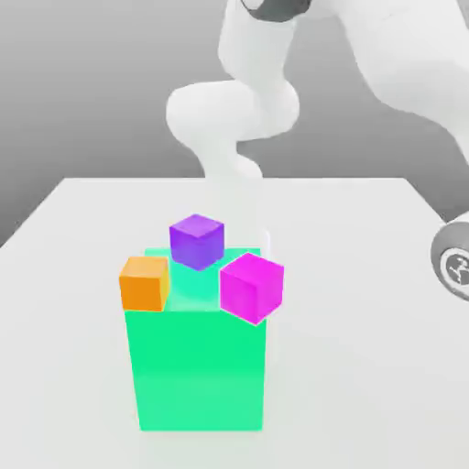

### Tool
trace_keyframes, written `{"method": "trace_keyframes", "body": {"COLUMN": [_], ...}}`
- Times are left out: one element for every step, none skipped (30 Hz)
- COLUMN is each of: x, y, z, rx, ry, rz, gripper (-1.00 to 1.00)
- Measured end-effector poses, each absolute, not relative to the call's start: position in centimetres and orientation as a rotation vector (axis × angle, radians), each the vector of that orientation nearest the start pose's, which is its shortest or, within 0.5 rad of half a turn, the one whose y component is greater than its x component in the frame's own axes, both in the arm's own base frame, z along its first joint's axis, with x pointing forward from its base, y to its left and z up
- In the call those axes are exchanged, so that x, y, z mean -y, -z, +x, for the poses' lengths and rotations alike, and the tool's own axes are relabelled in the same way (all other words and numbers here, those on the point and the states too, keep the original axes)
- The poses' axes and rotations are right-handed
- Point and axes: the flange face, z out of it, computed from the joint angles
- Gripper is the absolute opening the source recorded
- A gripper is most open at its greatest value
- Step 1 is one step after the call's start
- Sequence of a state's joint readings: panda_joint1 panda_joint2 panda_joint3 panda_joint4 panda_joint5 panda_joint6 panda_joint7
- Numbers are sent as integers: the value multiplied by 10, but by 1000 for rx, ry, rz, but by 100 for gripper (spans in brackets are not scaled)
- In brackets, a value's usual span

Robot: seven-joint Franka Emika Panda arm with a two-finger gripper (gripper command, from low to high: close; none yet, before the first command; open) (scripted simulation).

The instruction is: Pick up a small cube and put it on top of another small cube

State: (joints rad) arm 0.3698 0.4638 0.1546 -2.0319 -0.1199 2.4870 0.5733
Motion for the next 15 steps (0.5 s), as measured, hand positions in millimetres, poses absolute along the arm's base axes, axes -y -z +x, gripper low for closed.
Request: {"method": "trace_keyframes", "body": {"x": [-287,-275,-262,-249,-237,-224,-211,-198,-184,-168,-153,-139,-125,-113,-104], "y": [-230,-242,-255,-266,-278,-289,-300,-311,-321,-331,-341,-350,-359,-367,-375], "z": [521,522,523,522,522,520,518,516,513,511,507,503,498,492,485], "rx": [18,-14,-46,-79,-112,-145,-178,-211,-246,-291,-331,-373,-412,-444,-469], "ry": [4,6,8,9,11,12,13,14,15,15,15,15,15,15,15], "rz": [-3148,-3150,-3152,-3153,-3154,-3154,-3154,-3153,-3152,-3148,-3145,-3141,-3137,-3133,-3129], "gripper": [-100,-100,-100,-100,-100,-100,-100,-100,-100,-100,-100,-100,-100,-100,-100]}}
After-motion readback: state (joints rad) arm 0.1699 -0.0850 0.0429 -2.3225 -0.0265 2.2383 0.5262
